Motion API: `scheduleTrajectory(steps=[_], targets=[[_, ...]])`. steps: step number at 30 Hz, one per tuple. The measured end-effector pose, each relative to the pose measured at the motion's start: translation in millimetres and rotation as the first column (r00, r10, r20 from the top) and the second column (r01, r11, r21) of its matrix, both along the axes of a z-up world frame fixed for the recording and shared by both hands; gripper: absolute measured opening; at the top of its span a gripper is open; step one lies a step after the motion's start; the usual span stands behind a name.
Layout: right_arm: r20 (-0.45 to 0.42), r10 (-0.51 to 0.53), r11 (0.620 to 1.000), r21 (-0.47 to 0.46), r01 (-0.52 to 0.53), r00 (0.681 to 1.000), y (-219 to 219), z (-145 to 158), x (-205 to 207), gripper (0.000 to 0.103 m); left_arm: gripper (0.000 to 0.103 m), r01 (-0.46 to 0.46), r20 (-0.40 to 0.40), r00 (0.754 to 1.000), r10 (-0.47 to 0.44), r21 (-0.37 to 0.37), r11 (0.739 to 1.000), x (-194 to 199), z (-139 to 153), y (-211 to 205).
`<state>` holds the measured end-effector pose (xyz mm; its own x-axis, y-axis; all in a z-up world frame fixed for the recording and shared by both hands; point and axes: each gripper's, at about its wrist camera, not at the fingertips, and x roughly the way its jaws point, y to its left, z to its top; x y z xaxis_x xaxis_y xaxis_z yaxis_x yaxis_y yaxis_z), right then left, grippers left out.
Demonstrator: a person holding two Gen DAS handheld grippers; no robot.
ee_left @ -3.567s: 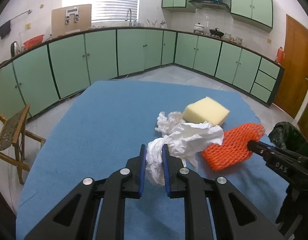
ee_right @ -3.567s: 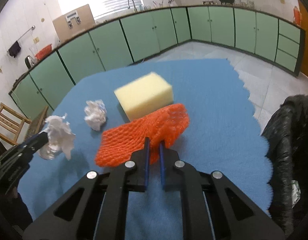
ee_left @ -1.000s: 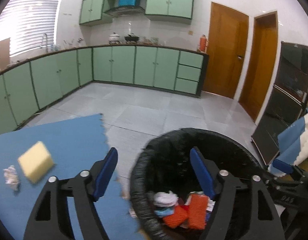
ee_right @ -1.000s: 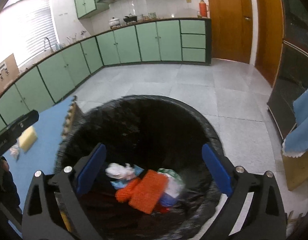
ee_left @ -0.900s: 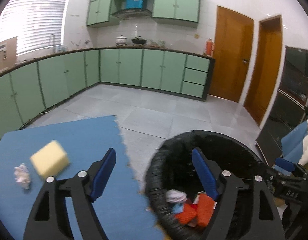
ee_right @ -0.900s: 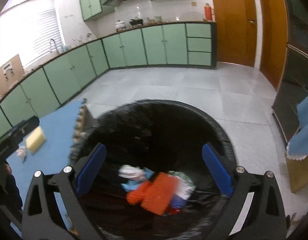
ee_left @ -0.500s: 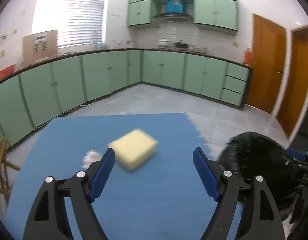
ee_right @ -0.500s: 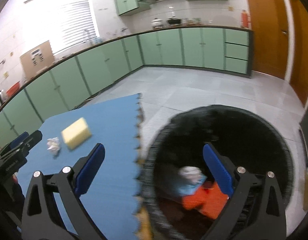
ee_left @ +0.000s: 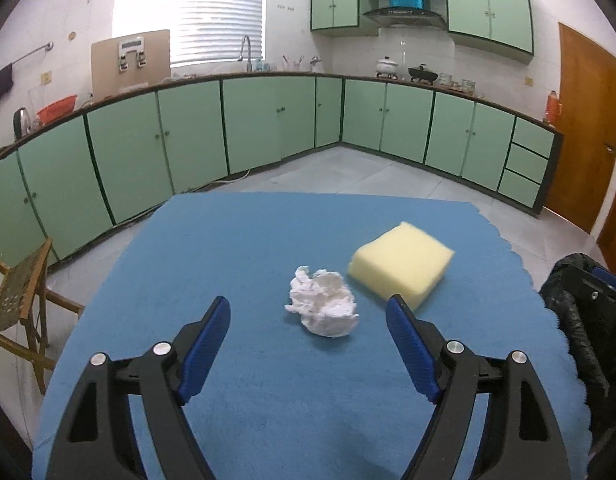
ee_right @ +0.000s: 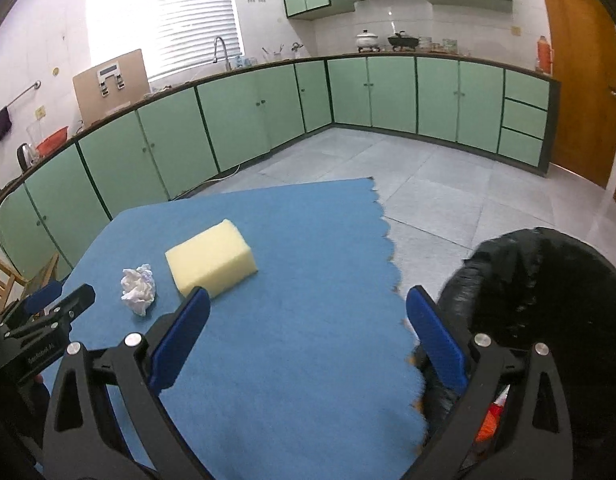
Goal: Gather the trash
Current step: 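Move both tools back over the yellow sponge on the mat, then grasp the white tissue ball with the left tool while the right tool grasps the yellow sponge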
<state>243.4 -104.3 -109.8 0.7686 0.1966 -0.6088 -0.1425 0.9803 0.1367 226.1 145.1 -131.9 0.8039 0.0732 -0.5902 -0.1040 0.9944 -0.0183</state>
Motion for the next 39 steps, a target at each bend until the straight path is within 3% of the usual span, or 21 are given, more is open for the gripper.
scheduleTrajectory(steps=[13, 15, 17, 20, 23, 34, 38, 39], targets=[[-0.027, 0.025, 0.999, -0.028, -0.026, 0.999, 22.2, -22.9, 33.6, 0.096, 0.076, 0.018, -0.102, 0.995, -0.021, -0.025, 1.0, 52.6, -33.8, -3.1], [-0.028, 0.026, 0.999, -0.03, -0.027, 0.999, 22.8, -23.9, 36.5, 0.096, 0.062, 0.034, -0.125, 0.991, -0.039, -0.04, 0.999, 58.1, -37.9, -4.1], [-0.03, 0.028, 0.999, -0.03, -0.029, 0.999, 24.2, -24.9, 39.0, 0.096, 0.037, 0.044, -0.154, 0.987, -0.054, -0.067, 0.997, 63.8, -41.9, -2.7], [-0.037, 0.036, 0.999, -0.028, -0.037, 0.999, 30.1, -27.2, 41.9, 0.096, 0.024, 0.049, -0.155, 0.986, -0.066, -0.11, 0.993, 64.8, -42.6, 2.9], [-0.044, 0.051, 0.998, -0.03, -0.052, 0.998, 41.4, -29.8, 44.4, 0.095, 0.018, 0.039, -0.125, 0.991, -0.05, -0.089, 0.995, 59.7, -35.5, 6.3], [-0.089, 0.126, 0.991, -0.04, -0.13, 0.988, 102.6, -43.9, 59.5, 0.095, 0.017, -0.087, -0.058, 0.995, 0.084, -0.052, 0.995, 29.6, -16.6, 62.2], [-0.143, 0.12, 0.99, -0.059, -0.13, 0.982, 118.8, -55.2, 69.3, 0.076, 0.017, -0.11, -0.067, 0.992, 0.106, -0.055, 0.992, 27.3, -20.4, 74.8], [-0.158, 0.118, 0.99, -0.063, -0.129, 0.98, 121.4, -57.5, 71.1, 0.075, 0.017, -0.114, -0.069, 0.992, 0.11, -0.057, 0.992, 27.3, -21.5, 76.4]])
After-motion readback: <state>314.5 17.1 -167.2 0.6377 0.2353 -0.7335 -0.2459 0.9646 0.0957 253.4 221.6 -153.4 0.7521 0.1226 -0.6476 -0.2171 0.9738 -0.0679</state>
